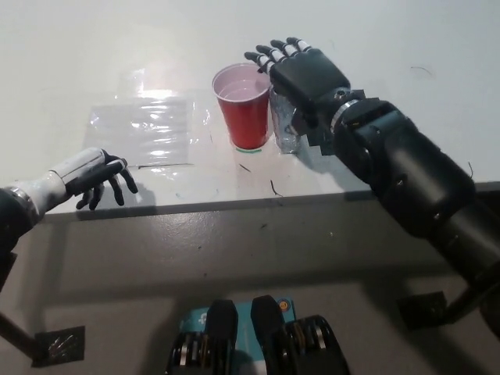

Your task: The robot uses its right hand to press the hand soap kept in the middle of the table to get liquid hand soap out

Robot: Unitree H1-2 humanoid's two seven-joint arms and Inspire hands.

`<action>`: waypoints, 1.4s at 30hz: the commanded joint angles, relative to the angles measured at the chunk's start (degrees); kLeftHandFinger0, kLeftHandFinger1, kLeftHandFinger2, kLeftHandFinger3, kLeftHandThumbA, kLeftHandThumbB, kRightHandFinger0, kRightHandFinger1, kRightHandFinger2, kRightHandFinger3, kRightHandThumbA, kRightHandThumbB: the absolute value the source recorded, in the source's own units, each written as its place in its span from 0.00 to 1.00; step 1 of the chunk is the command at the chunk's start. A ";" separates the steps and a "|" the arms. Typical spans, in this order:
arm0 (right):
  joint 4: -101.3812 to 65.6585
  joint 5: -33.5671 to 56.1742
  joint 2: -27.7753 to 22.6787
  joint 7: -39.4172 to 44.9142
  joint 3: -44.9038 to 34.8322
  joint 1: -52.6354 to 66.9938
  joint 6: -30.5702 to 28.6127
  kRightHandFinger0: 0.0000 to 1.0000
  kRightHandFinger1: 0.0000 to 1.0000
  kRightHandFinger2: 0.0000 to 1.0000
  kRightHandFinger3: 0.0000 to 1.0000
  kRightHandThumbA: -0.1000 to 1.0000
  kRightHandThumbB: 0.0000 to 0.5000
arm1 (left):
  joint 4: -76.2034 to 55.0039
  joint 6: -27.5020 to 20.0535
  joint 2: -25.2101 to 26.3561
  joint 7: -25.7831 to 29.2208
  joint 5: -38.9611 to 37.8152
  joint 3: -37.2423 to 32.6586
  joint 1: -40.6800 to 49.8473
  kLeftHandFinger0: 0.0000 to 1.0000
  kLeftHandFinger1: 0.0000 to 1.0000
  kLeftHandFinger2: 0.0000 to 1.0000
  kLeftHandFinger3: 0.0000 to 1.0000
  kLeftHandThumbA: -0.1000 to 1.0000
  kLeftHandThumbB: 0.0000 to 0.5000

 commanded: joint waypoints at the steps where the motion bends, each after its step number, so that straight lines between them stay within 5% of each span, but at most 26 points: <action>1: 2.23 2.03 1.01 1.45 -0.43 3.14 -1.42 1.00 1.00 1.00 1.00 1.00 0.98 | -1.71 -0.30 2.42 -0.98 1.23 0.46 -2.60 0.12 0.15 0.35 0.57 1.00 0.43; 8: 3.97 0.75 1.00 -1.31 -0.58 5.86 -1.55 1.00 1.00 1.00 1.00 1.00 0.97 | -1.71 -0.59 2.74 -1.26 1.69 0.47 -3.34 0.07 0.11 0.31 0.62 1.00 0.46; 13: 3.64 -1.32 -1.31 0.80 0.96 5.55 -0.96 1.00 1.00 1.00 1.00 1.00 0.96 | -2.54 0.36 2.98 -1.56 1.80 0.86 -3.21 0.16 0.16 0.34 0.63 1.00 0.45; 20: 4.12 -2.91 -3.50 -0.92 2.04 4.98 -1.70 1.00 1.00 1.00 1.00 1.00 1.00 | -3.29 0.80 2.69 -1.41 1.48 1.47 -2.92 0.14 0.16 0.36 0.62 1.00 0.37; 24: 5.33 -3.89 -3.49 -2.43 2.93 4.95 -2.49 1.00 1.00 1.00 1.00 1.00 1.00 | -3.20 0.38 2.99 -1.82 1.42 1.34 -2.85 0.11 0.10 0.29 0.61 1.00 0.40; 42: 7.89 -5.09 -2.42 -3.41 3.78 5.35 -0.94 1.00 1.00 1.00 1.00 1.00 1.00 | -3.45 0.58 3.49 -2.72 2.56 1.22 -4.08 0.13 0.12 0.31 0.62 1.00 0.44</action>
